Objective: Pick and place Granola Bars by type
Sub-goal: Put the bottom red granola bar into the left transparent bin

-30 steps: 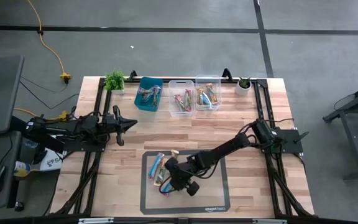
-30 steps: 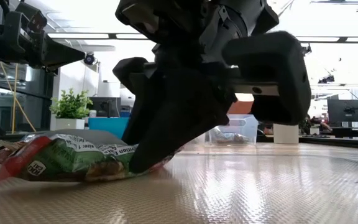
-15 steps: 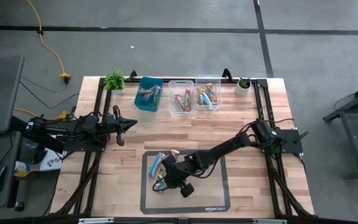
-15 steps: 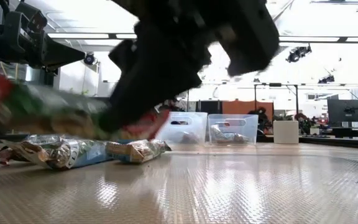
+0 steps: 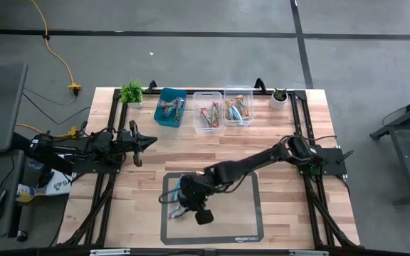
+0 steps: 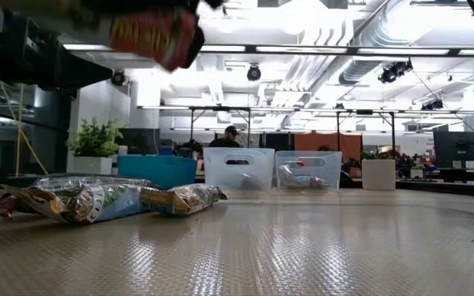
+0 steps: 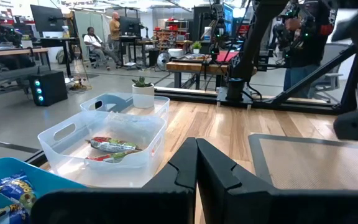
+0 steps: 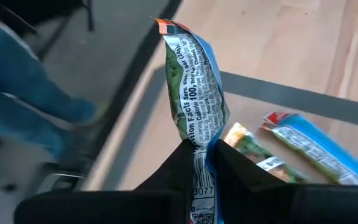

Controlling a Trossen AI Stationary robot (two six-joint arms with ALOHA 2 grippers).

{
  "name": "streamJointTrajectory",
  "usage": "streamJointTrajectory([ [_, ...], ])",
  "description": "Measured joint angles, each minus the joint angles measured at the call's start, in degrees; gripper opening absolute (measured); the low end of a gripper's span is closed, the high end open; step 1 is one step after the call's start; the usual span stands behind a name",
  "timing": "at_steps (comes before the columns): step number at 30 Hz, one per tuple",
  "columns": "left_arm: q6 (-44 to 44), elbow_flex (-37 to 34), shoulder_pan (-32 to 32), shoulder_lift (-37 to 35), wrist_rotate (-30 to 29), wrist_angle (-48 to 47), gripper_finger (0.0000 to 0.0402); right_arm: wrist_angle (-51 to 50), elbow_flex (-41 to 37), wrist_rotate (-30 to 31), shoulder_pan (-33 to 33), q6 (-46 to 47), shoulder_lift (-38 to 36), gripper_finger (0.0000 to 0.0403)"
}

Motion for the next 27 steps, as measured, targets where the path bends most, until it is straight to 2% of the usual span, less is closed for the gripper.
streamJointTrajectory([
  [4,0.0,0.0,0.0,0.0,0.0,0.0,0.0,-5.7,4.6,-4.2,-1.3,4.6,-0.1,0.0037],
  [15,0.0,0.0,0.0,0.0,0.0,0.0,0.0,-24.6,16.1,-3.7,-5.5,11.7,-0.1,0.0036],
  [23,0.0,0.0,0.0,0.0,0.0,0.0,0.0,-35.9,27.9,2.6,-8.1,12.5,-0.2,0.0036],
  [27,0.0,0.0,0.0,0.0,0.0,0.0,0.0,-34.7,25.1,5.7,-10.4,13.8,-4.3,0.0033],
])
